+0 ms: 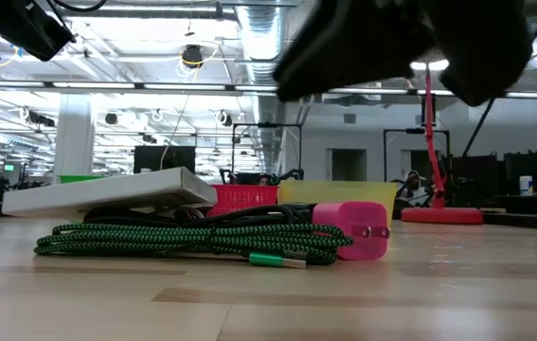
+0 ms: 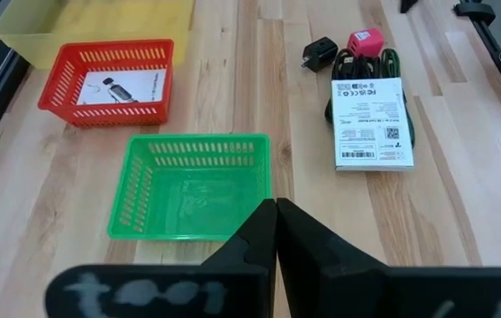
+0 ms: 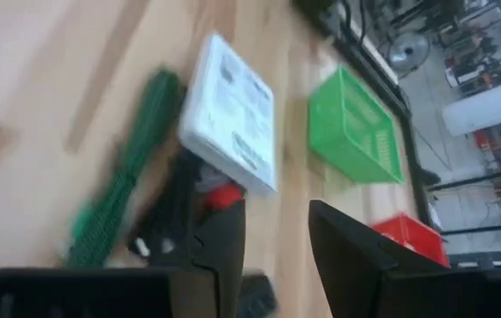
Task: Pick and place items into bin
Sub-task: Put the card reader box into the red bin
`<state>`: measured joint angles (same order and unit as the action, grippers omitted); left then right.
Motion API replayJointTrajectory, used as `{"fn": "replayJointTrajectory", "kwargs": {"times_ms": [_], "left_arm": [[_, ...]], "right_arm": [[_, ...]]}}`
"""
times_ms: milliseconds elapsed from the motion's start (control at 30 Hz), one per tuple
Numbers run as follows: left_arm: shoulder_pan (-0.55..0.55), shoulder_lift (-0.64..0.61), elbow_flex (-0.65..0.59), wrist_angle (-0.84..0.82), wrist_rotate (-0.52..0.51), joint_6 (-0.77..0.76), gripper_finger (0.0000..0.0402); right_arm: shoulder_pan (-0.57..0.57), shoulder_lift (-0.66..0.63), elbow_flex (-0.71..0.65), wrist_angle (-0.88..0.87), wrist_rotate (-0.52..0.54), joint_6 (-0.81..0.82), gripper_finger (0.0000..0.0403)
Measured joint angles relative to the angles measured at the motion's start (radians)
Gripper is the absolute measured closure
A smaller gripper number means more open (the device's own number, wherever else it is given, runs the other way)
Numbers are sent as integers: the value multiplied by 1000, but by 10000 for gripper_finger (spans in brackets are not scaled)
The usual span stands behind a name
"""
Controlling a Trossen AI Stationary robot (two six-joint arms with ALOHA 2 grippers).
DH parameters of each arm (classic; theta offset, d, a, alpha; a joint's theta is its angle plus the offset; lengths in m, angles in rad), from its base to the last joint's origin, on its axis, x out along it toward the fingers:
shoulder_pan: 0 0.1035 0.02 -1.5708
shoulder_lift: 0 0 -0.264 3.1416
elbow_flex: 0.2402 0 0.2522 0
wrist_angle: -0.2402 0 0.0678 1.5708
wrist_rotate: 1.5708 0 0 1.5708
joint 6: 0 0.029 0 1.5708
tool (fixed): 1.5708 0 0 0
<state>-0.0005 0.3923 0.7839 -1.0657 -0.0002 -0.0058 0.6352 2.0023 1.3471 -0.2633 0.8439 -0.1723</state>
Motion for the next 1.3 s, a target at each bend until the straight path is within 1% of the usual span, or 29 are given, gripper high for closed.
{"fn": "replayJointTrajectory", "kwargs": {"times_ms": [100,167,300,367,467,567,633,733,900,967,1033,1100,1200,1300], "left_arm": [[0,0,0,0,0,8,401],[0,0,0,0,0,3,401],[0,0,0,0,0,4,401],[0,0,0,0,0,8,401],[0,0,0,0,0,1,401],[0,0,0,0,0,5,401],[0,0,0,0,0,8,401],[0,0,0,-1,0,0,401],[0,0,0,0,0,7,401],[0,0,0,-1,0,2,401],[0,0,0,0,0,-1,401],[0,0,0,0,0,6,401],[0,0,0,0,0,5,401],[0,0,0,0,0,-1,401]], "right_arm": [[10,26,10,-34,21,15,282],[11,59,44,-9,26,15,282],[20,114,97,-66,47,1,282],[23,117,114,-102,51,0,282],[21,127,131,-75,52,40,282],[19,144,137,-103,51,44,282],[17,165,171,-94,52,51,282],[12,216,228,-161,51,80,282],[6,310,382,-341,63,173,282],[6,333,433,-429,85,199,282],[6,362,485,-452,86,212,282],[9,366,511,-511,89,222,282],[8,374,539,-493,93,227,282],[5,396,559,-520,93,227,282]]}}
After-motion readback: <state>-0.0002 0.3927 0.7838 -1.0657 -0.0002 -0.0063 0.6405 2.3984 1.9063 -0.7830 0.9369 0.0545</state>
